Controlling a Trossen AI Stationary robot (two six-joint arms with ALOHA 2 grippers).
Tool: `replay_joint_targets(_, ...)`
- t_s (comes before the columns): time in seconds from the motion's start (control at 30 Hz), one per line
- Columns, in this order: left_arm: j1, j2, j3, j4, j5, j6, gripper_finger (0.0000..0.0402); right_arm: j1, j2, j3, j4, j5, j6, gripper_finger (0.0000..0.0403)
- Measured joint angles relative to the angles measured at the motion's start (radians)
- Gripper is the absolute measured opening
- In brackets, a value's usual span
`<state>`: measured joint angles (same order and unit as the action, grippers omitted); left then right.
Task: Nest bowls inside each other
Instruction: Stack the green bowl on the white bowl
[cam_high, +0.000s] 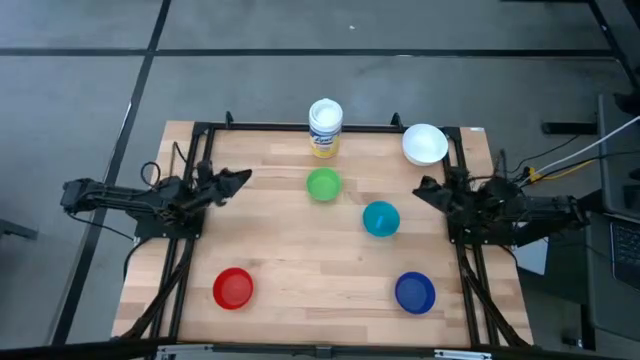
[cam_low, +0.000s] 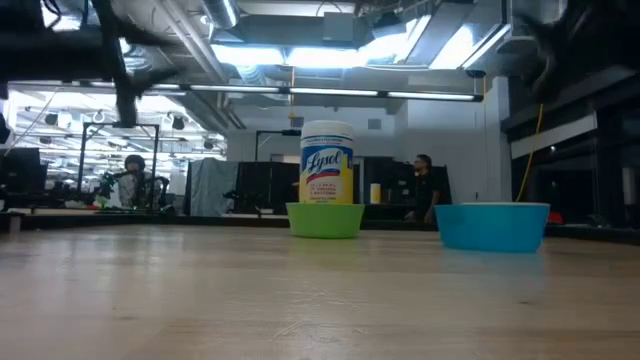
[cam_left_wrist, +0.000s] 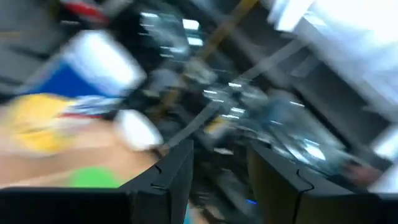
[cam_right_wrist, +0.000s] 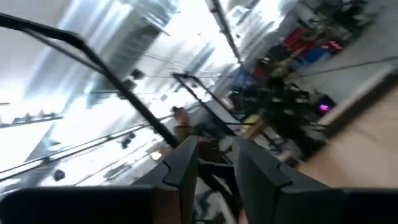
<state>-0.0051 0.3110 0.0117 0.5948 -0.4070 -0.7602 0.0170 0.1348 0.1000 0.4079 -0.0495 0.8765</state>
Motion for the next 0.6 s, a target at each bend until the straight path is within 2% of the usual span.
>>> replay_joint_targets(0.1,0.000,0.035,0.077,-0.017,0.043,0.100,0.0145,0.000,0.076,0.129,-0.093,-0.022,-0.105,0.0103)
replay_joint_targets(0.17,0.000,0.082,0.188,-0.199,0.011,0.176,0.0142,0.000,0.150,0.243,-0.230,-0.022,-0.197,0.0102)
replay_joint_targets(0.27,0.000,0.221,0.397,-0.594,-0.093,0.260,0.0133,0.000,0.295,0.429,-0.528,0.004,-0.296,0.0100)
replay_joint_targets(0.37,0.000,0.370,0.574,-0.784,-0.208,0.343,0.0121,-0.001,0.476,0.589,-0.812,0.094,-0.340,0.0100)
replay_joint_targets(0.47,0.000,0.461,0.689,-0.784,-0.297,0.456,0.0110,-0.015,0.677,0.707,-0.963,0.143,-0.361,0.0100)
replay_joint_targets(0.6,0.000,0.489,0.765,-0.772,-0.398,0.560,0.0102,-0.089,0.952,0.813,-1.002,0.159,-0.371,0.0100)
